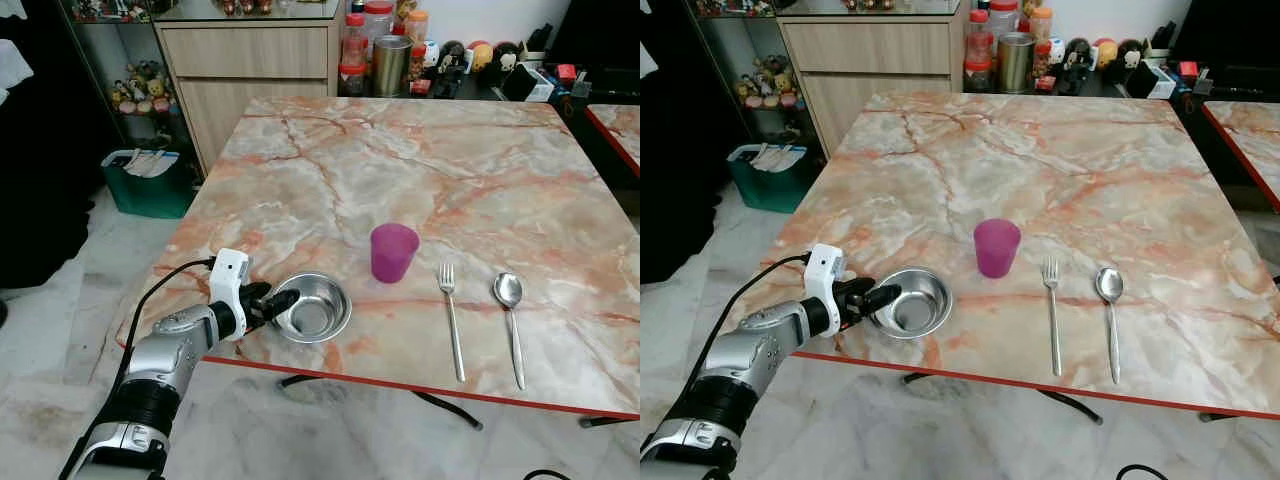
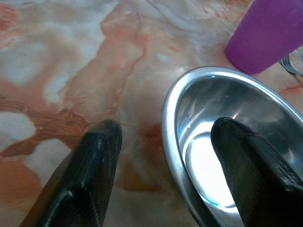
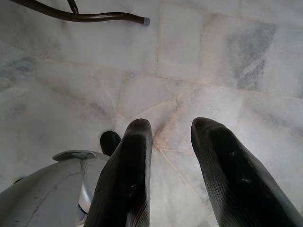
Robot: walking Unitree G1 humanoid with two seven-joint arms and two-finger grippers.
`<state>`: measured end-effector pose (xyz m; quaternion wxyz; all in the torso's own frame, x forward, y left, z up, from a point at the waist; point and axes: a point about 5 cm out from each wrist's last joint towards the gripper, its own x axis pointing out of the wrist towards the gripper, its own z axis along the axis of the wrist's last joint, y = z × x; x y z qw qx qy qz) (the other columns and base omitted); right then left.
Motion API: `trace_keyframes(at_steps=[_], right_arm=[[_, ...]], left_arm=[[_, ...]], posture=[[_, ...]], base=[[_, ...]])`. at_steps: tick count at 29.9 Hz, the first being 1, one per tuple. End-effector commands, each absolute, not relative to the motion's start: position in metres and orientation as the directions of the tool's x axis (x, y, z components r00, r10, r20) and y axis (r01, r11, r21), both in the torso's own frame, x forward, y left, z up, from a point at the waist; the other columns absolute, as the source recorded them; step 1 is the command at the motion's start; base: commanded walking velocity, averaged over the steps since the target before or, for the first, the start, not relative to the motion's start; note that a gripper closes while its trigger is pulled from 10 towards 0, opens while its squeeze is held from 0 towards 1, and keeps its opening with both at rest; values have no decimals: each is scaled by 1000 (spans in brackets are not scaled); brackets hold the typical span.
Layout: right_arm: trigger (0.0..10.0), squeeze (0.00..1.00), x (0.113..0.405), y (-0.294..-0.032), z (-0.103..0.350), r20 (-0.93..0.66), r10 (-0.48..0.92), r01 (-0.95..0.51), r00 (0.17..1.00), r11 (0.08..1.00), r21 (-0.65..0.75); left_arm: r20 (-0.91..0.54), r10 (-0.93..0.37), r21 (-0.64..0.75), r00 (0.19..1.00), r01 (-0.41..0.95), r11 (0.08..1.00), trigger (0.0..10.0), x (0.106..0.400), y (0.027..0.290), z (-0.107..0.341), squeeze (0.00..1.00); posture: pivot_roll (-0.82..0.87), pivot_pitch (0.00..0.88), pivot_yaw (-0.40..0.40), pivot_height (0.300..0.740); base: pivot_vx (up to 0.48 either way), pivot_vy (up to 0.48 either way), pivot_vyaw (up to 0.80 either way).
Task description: Setting the table
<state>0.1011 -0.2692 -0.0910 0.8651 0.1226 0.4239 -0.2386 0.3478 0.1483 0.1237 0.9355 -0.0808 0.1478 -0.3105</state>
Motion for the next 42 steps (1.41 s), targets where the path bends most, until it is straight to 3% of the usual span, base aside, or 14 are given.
trace_keyframes(at_steps=[1,14,15,18,19,42], right_arm=[[10000,0,95,-271,-92,-802,-309,515,512,857,-1],[10000,0,95,-271,-92,-801,-310,517,512,856,-1],[10000,0,95,-271,-92,-801,-310,517,512,856,-1],[10000,0,95,-271,-92,-801,-310,517,512,856,-1],[10000,0,95,-271,-92,-801,-310,517,512,856,-1],[10000,0,95,-271,-92,-801,-311,518,511,855,-2]], left_arm=[[-244,-580,-225,777,537,813,10000,347,156,121,0],[-261,-593,-222,762,550,805,9686,346,154,119,0],[-262,-593,-218,761,552,805,4118,346,154,119,0],[-263,-592,-221,762,549,806,2980,346,154,119,0],[-263,-592,-221,762,550,805,0,346,154,119,0],[-271,-593,-209,759,555,805,0,347,155,121,0]], posture=[[71,120,4,740],[70,120,5,740],[71,120,5,740],[70,120,5,740],[70,120,5,740],[70,121,4,740]], base=[[0,0,0],[0,0,0],[0,0,0],[0,0,0],[0,0,0],[0,0,0]])
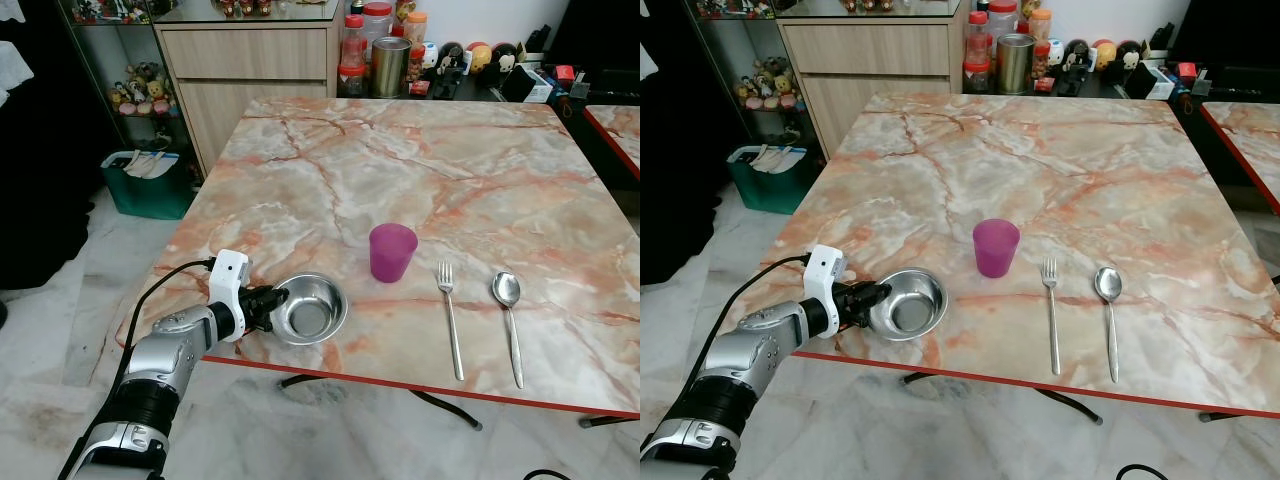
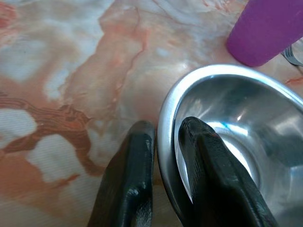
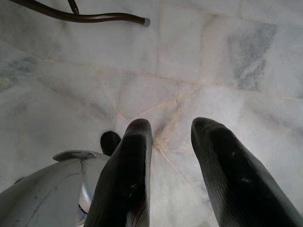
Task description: Setting the table
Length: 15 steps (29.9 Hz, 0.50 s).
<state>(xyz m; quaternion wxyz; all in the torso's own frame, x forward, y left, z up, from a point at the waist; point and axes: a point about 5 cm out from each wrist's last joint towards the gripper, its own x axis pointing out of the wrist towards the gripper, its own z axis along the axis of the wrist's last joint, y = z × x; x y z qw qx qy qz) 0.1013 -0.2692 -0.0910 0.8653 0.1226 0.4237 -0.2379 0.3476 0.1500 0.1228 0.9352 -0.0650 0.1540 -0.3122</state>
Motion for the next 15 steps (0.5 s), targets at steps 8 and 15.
trace_keyframes(at_steps=[8,15], right_arm=[[10000,0,95,-271,-92,-801,-311,519,511,855,-1],[10000,0,95,-271,-92,-801,-312,521,511,854,0]], left_arm=[[-262,-594,-213,760,555,804,0,348,156,122,0],[-213,-568,-256,795,516,818,0,351,160,127,0]], posture=[[70,121,5,740],[70,121,5,740]], base=[[0,0,0],[0,0,0]])
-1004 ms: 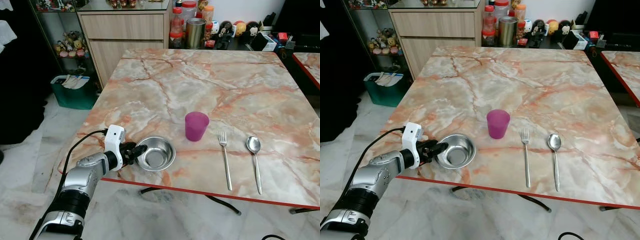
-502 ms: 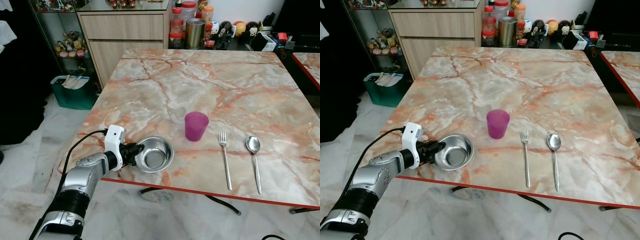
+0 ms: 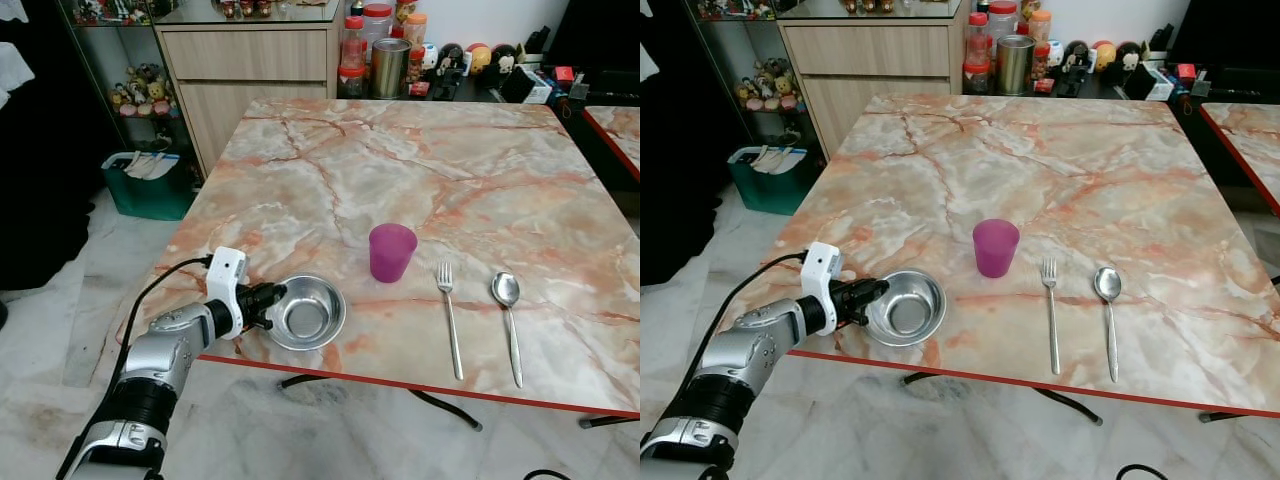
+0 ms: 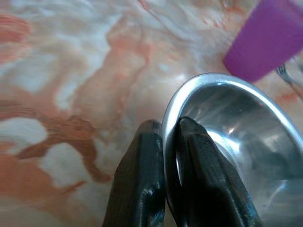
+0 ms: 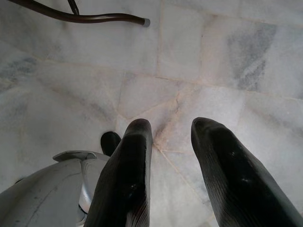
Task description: Setting the table
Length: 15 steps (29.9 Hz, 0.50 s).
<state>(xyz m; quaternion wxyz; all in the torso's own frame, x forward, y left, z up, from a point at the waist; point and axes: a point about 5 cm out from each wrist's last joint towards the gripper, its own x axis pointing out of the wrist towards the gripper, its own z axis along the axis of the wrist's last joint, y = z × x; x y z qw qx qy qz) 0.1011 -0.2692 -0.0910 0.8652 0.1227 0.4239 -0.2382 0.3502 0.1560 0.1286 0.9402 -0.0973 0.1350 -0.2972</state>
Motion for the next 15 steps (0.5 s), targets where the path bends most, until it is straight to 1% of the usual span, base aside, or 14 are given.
trace_keyframes(at_steps=[1,2,3,4,5,6,9,10,12,13,14,15], right_arm=[[10000,0,95,-271,-92,-801,-312,521,511,854,0],[10000,0,95,-271,-92,-801,-312,520,511,854,-1],[10000,0,95,-271,-92,-801,-312,520,511,854,-1],[10000,0,95,-271,-92,-801,-312,520,511,854,-1],[10000,0,95,-271,-92,-801,-312,520,511,854,-1],[10000,0,95,-271,-92,-801,-311,519,511,855,-1],[10000,0,96,-271,-92,-801,-311,520,512,854,0],[10000,0,96,-271,-92,-800,-311,519,512,855,0],[10000,0,96,-271,-92,-800,-311,519,513,855,1],[10000,0,96,-271,-92,-800,-311,519,513,855,1],[10000,0,96,-271,-92,-800,-311,520,513,854,1],[10000,0,96,-271,-92,-800,-311,520,513,854,1]], left_arm=[[-169,-531,-280,830,476,833,0,355,164,133,0],[-77,-425,-357,902,373,857,0,364,178,147,0],[-77,-425,-357,902,373,857,0,364,178,147,0],[-30,-350,-394,936,311,865,2549,368,190,156,0],[-30,-350,-394,936,311,865,2549,368,190,156,0],[-3,-289,-406,957,263,875,10000,370,201,162,0],[14,-227,-416,974,212,884,10000,372,211,166,0],[28,-188,-421,982,182,889,10000,372,217,167,0],[49,-94,-442,994,106,891,10000,371,233,171,0],[73,-30,-474,997,61,878,10000,370,244,174,0],[106,62,-531,992,3,848,10000,368,260,178,0],[116,93,-550,989,-14,835,10000,367,265,180,0]], posture=[[69,119,3,740],[69,119,2,740],[69,119,2,740],[72,118,0,740],[72,118,0,740],[72,118,0,740],[73,115,0,740],[73,115,0,740],[73,115,0,740],[74,113,-2,740],[74,113,-1,740],[74,113,-1,740]], base=[[0,0,0],[0,0,0],[0,0,0],[0,0,0],[0,0,0],[0,0,0],[0,0,0],[0,0,0],[0,0,0],[0,0,0],[0,0,0],[0,0,0]])
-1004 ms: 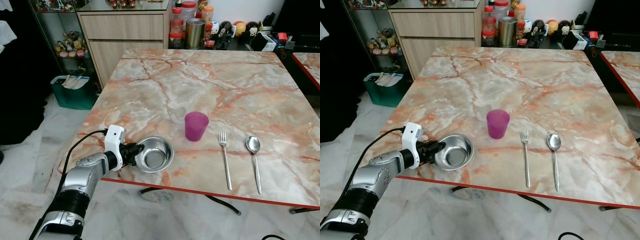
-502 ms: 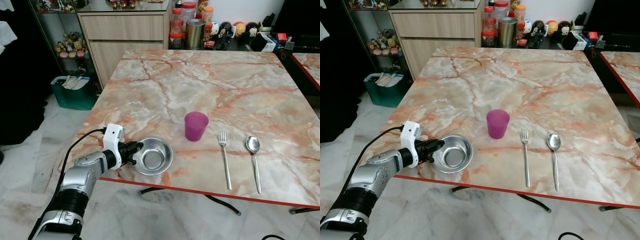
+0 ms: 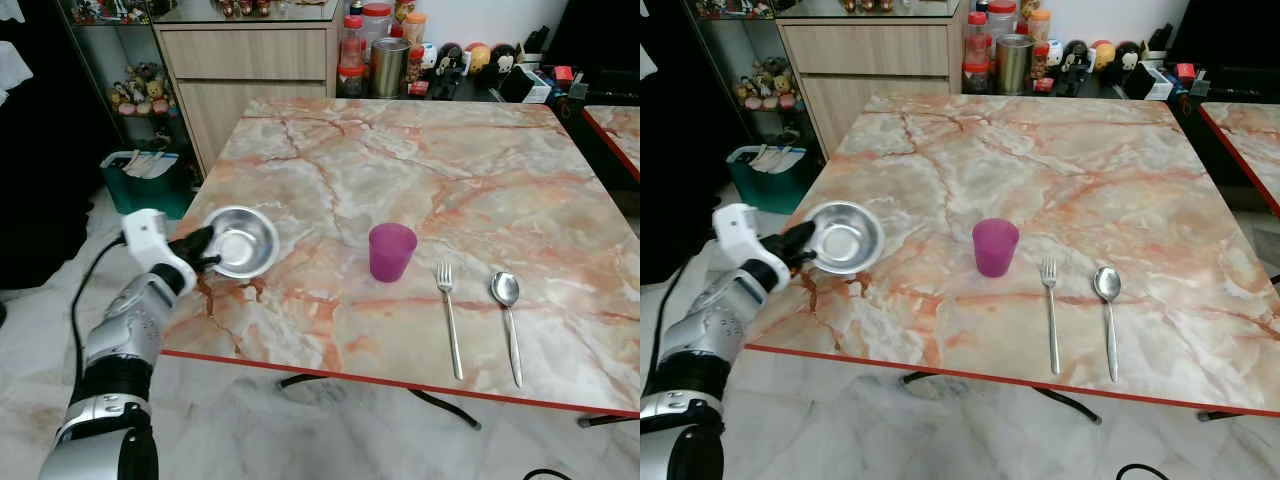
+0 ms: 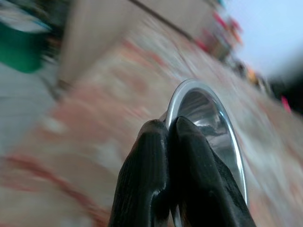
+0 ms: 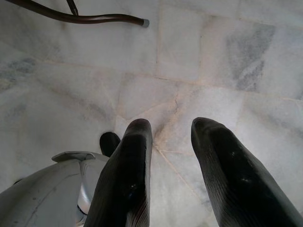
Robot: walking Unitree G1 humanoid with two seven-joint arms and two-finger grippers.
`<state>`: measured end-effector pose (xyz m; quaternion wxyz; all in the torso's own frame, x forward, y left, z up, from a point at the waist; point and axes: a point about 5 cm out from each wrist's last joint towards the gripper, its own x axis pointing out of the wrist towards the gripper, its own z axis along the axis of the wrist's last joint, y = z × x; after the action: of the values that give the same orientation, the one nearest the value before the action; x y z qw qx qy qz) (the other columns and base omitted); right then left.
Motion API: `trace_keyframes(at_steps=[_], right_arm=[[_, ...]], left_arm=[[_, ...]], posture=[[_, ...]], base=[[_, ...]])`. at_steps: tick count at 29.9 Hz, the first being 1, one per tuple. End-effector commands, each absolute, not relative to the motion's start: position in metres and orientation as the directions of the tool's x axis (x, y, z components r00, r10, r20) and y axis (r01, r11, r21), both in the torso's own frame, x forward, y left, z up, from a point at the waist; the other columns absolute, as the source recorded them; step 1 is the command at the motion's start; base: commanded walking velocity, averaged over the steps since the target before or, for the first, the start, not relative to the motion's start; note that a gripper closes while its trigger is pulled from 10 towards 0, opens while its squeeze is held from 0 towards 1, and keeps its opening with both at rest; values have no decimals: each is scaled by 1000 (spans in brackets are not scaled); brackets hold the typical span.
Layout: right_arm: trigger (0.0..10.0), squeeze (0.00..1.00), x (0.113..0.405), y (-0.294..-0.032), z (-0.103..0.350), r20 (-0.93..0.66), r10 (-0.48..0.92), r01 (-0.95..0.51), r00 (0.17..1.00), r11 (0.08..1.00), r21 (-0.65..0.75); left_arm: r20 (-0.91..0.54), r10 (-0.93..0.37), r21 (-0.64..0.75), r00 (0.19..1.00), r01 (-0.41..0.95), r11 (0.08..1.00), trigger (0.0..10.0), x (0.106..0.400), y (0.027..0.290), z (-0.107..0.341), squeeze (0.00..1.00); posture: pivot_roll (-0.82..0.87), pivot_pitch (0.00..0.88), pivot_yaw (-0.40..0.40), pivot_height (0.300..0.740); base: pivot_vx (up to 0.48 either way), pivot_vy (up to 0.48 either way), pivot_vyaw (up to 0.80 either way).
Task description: Setting the table
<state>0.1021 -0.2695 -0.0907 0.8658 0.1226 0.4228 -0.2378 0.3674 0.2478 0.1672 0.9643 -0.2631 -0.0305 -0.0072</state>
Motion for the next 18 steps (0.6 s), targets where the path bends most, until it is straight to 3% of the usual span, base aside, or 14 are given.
trace_keyframes(at_steps=[1,6,9,14,18], right_arm=[[10000,0,96,-271,-92,-800,-312,520,512,854,1],[10000,0,96,-270,-92,-800,-314,527,511,850,3],[10000,0,96,-270,-92,-800,-314,528,511,849,4],[10000,0,96,-270,-92,-800,-314,530,511,848,6],[10000,0,96,-270,-92,-800,-313,529,511,849,6]], left_arm=[[120,121,-564,985,-33,825,10000,366,269,180,0],[89,469,-611,879,-324,723,10000,344,331,178,0],[73,550,-606,832,-401,687,10000,334,348,175,0],[24,760,-452,650,-671,588,10000,294,394,159,0],[10,814,-326,580,-768,551,10000,277,405,147,0]], posture=[[74,112,-2,740],[77,111,0,740],[78,111,0,740],[85,108,0,740],[84,108,1,740]], base=[[0,0,0],[0,0,0],[0,0,0],[0,0,0],[0,0,0]])
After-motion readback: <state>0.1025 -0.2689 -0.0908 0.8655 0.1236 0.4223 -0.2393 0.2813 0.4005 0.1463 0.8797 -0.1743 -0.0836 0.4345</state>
